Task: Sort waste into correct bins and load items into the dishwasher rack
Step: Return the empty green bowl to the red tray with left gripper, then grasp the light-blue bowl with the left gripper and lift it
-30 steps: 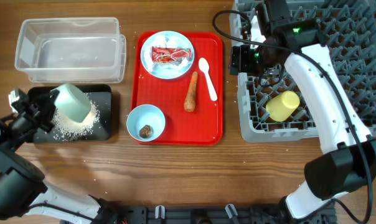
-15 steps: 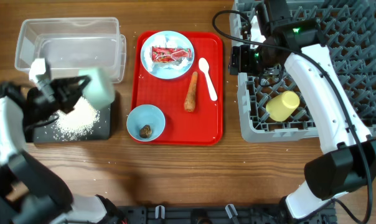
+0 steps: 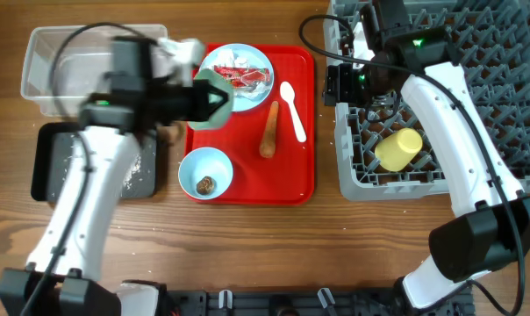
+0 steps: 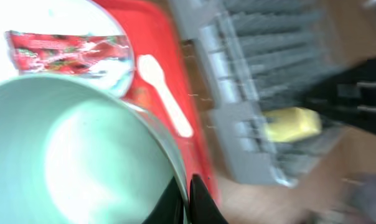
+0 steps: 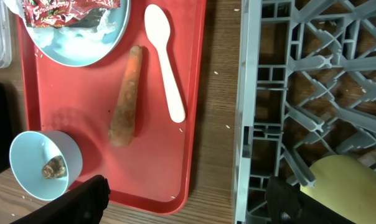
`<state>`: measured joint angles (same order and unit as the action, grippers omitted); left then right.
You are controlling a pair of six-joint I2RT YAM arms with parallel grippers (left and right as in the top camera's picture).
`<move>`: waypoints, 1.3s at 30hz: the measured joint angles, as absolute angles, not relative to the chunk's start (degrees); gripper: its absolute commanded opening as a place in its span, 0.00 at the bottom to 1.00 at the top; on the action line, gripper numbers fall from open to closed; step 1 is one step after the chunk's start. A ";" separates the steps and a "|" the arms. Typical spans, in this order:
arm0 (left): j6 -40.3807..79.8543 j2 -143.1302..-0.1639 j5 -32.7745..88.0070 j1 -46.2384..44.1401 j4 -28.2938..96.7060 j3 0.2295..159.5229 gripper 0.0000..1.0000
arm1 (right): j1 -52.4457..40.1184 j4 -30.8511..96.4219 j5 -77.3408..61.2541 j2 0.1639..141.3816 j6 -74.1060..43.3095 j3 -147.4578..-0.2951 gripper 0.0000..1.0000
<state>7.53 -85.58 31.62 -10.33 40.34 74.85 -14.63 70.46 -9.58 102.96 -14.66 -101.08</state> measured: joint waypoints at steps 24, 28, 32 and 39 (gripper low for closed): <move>11.00 -108.38 -13.26 -32.62 39.00 74.85 0.37 | -14.63 70.46 -7.66 102.96 -13.13 -101.08 0.84; 11.16 -108.40 -13.67 -32.62 38.85 74.85 0.50 | -14.63 70.46 -7.66 102.96 -13.13 -101.08 0.84; 11.31 -108.40 -13.69 -32.62 42.78 75.48 0.52 | -14.63 70.46 -7.66 102.96 -13.13 -101.08 0.84; 17.34 -105.43 -13.19 -32.62 62.65 83.05 0.51 | -14.63 70.46 -7.62 102.96 -13.13 -101.08 0.84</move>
